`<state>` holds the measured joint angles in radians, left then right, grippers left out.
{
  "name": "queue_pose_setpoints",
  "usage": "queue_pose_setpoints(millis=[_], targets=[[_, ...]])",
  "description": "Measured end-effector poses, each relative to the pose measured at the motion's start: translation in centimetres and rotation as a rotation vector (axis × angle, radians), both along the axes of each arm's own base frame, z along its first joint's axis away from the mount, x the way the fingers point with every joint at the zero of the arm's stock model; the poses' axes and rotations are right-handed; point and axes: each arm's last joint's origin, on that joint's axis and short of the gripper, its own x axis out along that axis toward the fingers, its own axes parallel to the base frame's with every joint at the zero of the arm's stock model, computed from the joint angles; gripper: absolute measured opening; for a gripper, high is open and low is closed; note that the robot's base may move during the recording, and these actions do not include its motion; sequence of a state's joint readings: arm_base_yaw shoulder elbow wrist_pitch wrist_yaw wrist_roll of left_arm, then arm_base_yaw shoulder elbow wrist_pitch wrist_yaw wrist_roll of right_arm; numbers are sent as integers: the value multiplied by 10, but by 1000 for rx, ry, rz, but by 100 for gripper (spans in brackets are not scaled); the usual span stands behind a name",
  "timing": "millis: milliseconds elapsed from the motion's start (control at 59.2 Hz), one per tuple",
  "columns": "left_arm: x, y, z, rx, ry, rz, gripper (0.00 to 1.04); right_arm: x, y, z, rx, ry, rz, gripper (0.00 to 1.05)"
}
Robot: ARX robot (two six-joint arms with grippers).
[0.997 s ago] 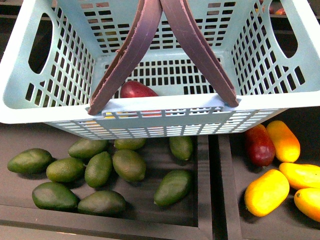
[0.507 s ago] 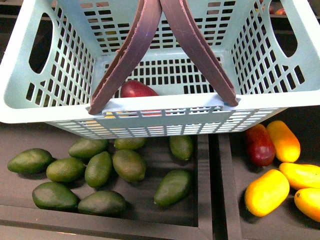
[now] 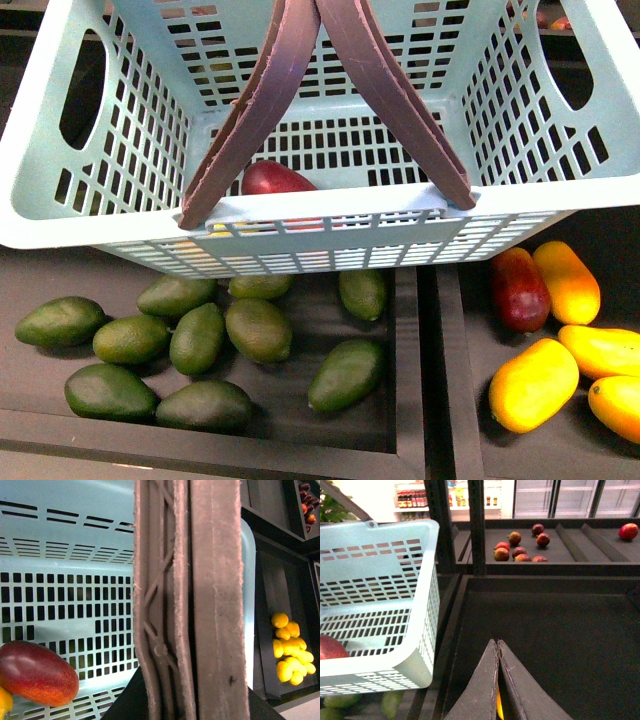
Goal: Pick lemon and mango into basket
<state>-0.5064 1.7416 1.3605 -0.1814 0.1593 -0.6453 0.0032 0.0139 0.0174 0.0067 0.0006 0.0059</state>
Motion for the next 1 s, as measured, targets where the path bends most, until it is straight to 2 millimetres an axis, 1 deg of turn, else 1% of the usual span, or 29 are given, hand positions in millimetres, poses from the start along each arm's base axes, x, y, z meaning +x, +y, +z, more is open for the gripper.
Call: queue_pose_setpoints(millis=[220,237,355,406,710,744,794,997], targets=[[0,0,0,-1,1,-1,16,0,0,0,-1,-2,-1,2],[0,0,0,-2,1,0,16,0,0,0,-2,-2,-1,5],[0,0,0,0,0,-1,16,0,0,0,-2,-2,-1,36],[0,0,0,0,0,-2,16,0,0,0,-2,-2,-1,47],[-1,-2,0,-2,2,-7,16,-1,0,0,-1,-1,-4,96],[-2,-4,0,-2,1,-17,16,-1,0,0,-1,-1,-5,97],[-3,-6,0,-6,3,-30,16,-1,0,0,-1,-2,-3,96],[-3,-5,0,-17,11,-24,16,-1,0,0,-1,-2,-3,96]])
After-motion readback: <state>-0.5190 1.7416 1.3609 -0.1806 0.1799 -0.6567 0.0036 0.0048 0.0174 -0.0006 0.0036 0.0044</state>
